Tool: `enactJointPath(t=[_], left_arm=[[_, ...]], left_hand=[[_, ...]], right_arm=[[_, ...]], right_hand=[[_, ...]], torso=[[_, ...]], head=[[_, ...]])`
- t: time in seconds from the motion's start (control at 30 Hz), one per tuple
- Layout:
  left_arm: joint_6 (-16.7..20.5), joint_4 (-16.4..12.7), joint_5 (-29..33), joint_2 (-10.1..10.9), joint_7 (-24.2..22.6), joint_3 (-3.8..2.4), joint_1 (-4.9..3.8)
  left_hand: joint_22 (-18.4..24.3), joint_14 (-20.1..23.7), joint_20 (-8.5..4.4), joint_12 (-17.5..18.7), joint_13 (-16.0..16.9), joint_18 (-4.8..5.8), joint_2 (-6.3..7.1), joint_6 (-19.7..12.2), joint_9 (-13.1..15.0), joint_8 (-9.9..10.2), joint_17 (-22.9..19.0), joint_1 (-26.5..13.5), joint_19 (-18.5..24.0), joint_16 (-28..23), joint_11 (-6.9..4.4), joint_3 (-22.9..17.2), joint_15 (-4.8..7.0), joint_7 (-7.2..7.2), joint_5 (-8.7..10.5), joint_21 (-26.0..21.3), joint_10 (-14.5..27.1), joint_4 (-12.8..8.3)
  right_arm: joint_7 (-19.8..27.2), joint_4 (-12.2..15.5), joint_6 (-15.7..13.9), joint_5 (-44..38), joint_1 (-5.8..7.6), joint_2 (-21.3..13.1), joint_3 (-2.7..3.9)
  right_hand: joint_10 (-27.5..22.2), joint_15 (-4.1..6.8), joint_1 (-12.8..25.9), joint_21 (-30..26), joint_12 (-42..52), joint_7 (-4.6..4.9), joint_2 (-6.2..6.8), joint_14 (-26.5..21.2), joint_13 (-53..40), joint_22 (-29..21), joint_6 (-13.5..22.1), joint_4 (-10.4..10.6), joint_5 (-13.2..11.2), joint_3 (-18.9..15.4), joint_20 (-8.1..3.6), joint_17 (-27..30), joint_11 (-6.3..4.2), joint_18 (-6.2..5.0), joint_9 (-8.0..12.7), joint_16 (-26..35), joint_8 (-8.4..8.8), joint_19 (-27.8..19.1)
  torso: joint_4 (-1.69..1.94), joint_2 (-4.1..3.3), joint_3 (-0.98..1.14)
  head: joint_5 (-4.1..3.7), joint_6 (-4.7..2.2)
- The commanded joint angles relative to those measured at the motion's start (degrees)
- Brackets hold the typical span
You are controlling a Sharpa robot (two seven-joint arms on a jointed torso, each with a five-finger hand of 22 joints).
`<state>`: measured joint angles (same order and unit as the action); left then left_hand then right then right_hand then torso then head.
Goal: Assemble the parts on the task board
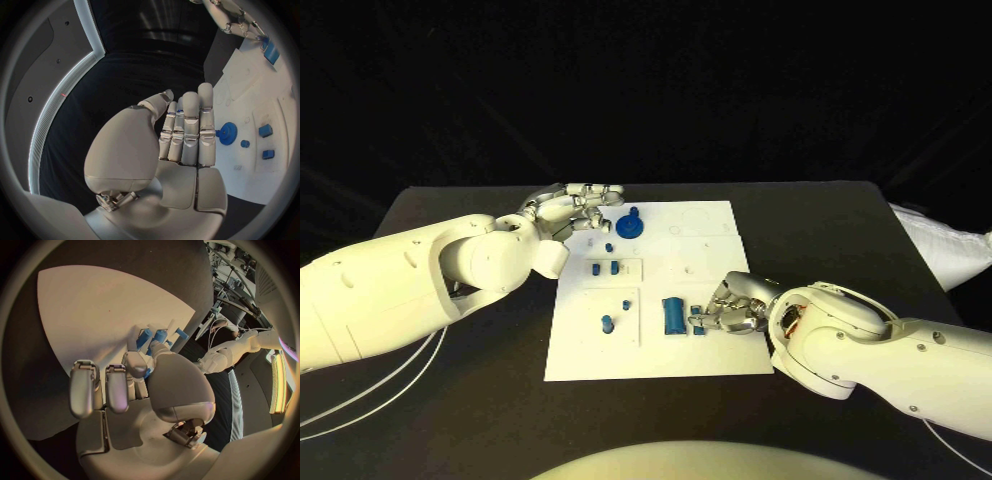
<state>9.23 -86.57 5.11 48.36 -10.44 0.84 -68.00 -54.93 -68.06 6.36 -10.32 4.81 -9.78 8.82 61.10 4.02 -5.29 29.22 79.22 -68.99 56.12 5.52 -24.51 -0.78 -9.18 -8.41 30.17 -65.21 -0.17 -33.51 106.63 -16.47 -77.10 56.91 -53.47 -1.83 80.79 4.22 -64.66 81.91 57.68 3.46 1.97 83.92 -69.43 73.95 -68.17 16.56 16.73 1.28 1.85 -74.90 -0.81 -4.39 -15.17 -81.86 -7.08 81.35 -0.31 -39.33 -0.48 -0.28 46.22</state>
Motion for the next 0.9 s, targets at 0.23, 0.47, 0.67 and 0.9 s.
enactJointPath(t=[0.23,0.47,0.67,0.9], left_arm=[[-1.0,-0.1,-0.1,-0.1,-0.1,-0.04,-0.02],[-1.1,-0.1,-0.1,-0.1,0.0,-0.04,-0.02],[-1.0,-0.1,-0.1,0.0,0.0,-0.04,-0.02],[-1.1,0.0,-0.1,0.0,0.0,-0.04,-0.02]], left_hand=[[0.1,0.3,0.11,-0.2,-0.1,-0.67,-0.53,-0.2,-0.1,-0.4,-0.1,0.1,0.4,0.0,0.08,0.4,-0.01,-0.30,0.22,-0.3,0.4,0.1],[0.1,0.3,0.11,-0.2,-0.1,-0.67,-0.53,-0.2,-0.1,-0.4,-0.1,0.1,0.4,0.0,0.08,0.4,-0.01,-0.30,0.22,-0.3,0.4,0.1],[0.1,0.3,0.11,-0.2,-0.1,-0.67,-0.53,-0.2,-0.1,-0.4,-0.1,0.1,0.4,0.0,0.08,0.4,-0.01,-0.30,0.22,-0.3,0.4,0.1],[0.1,0.3,0.11,-0.2,-0.1,-0.67,-0.53,-0.2,-0.1,-0.4,-0.1,0.1,0.4,0.0,0.08,0.4,-0.01,-0.30,0.22,-0.3,0.4,0.1]], right_arm=[[1.2,0.4,-0.2,-2.3,-0.07,0.1,0.00],[2.7,1.0,0.1,-2.2,-0.10,-1.1,0.00],[4.2,1.2,2.1,-2.2,-0.10,-2.3,0.00],[4.3,1.1,3.1,-2.7,-0.11,-2.5,-0.01]], right_hand=[[0.5,0.37,1.4,0.1,0.2,-0.12,-0.82,3.8,-0.4,0.1,-0.4,0.1,-4.4,-2.7,0.01,-2.7,-0.13,0.87,-0.6,-0.2,-0.47,0.2],[0.7,0.44,0.6,0.2,0.4,-0.21,-1.11,3.8,-0.6,0.2,-0.4,-0.4,-4.0,-3.6,-0.05,-2.8,-0.22,0.88,-0.9,-0.2,-0.58,0.3],[0.3,0.41,-4.2,-0.1,-0.3,-0.09,-0.24,3.8,-0.5,-0.1,0.0,-2.6,-6.6,-4.9,-0.05,-2.5,-0.14,0.81,-1.4,0.0,-0.54,0.0],[0.3,0.35,-6.8,-0.1,-0.4,-0.01,-0.91,3.8,-0.6,-0.2,0.1,-3.9,-8.5,-5.5,0.00,-2.5,-0.09,0.80,-1.7,0.1,-0.58,0.0]], torso=[[-0.05,0.01,0.03],[-0.01,0.01,0.03],[-0.07,0.00,0.05],[0.00,0.00,0.03]], head=[[-0.09,-0.09],[-0.08,0.00],[0.03,0.07],[-0.07,0.01]])
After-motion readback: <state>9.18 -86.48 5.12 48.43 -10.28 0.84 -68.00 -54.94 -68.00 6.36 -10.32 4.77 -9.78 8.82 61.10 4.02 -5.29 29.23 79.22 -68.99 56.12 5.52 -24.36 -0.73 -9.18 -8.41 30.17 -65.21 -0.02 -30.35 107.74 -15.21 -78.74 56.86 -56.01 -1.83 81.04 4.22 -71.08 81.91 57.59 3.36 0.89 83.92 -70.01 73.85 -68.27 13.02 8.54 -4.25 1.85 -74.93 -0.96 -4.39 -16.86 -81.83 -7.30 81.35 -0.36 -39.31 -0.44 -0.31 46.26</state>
